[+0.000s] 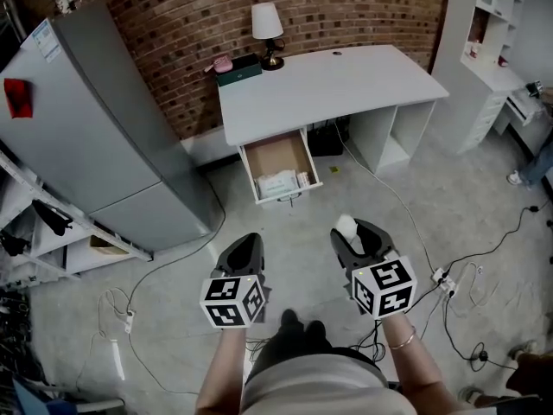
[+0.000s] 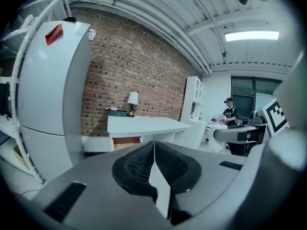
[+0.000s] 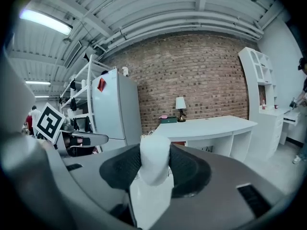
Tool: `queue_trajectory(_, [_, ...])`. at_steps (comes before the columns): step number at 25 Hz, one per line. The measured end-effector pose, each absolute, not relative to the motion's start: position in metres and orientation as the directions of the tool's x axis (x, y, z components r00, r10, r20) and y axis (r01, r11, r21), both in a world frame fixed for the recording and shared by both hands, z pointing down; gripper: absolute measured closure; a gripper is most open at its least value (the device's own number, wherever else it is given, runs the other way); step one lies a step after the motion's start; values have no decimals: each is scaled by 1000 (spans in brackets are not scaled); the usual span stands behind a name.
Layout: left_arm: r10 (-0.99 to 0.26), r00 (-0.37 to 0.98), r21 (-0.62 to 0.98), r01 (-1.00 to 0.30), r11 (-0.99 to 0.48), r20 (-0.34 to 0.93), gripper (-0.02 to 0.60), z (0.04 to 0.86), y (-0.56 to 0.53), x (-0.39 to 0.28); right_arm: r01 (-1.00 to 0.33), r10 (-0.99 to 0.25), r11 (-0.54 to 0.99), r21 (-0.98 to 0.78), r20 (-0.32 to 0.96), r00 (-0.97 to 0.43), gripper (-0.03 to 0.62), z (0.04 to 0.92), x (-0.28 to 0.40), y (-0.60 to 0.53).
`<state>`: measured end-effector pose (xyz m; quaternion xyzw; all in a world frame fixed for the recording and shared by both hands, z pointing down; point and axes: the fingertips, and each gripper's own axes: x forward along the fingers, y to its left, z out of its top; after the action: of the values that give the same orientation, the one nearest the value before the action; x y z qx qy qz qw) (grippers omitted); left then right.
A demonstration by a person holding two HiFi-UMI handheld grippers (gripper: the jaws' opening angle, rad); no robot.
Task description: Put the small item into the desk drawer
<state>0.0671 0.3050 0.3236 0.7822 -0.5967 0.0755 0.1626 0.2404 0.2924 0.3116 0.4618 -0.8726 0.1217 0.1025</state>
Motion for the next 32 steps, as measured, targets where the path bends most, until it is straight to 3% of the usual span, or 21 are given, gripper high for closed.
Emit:
queue_trajectory(15, [-922, 224, 136, -972, -189, 316, 555, 324, 279, 54, -822, -767, 549, -149, 301, -567, 413, 321, 240, 255])
queue_trajectory(32, [-898, 247, 175, -965, -194, 364, 555, 362, 89, -36, -832, -748, 534, -148, 376, -547, 413, 346, 146, 68])
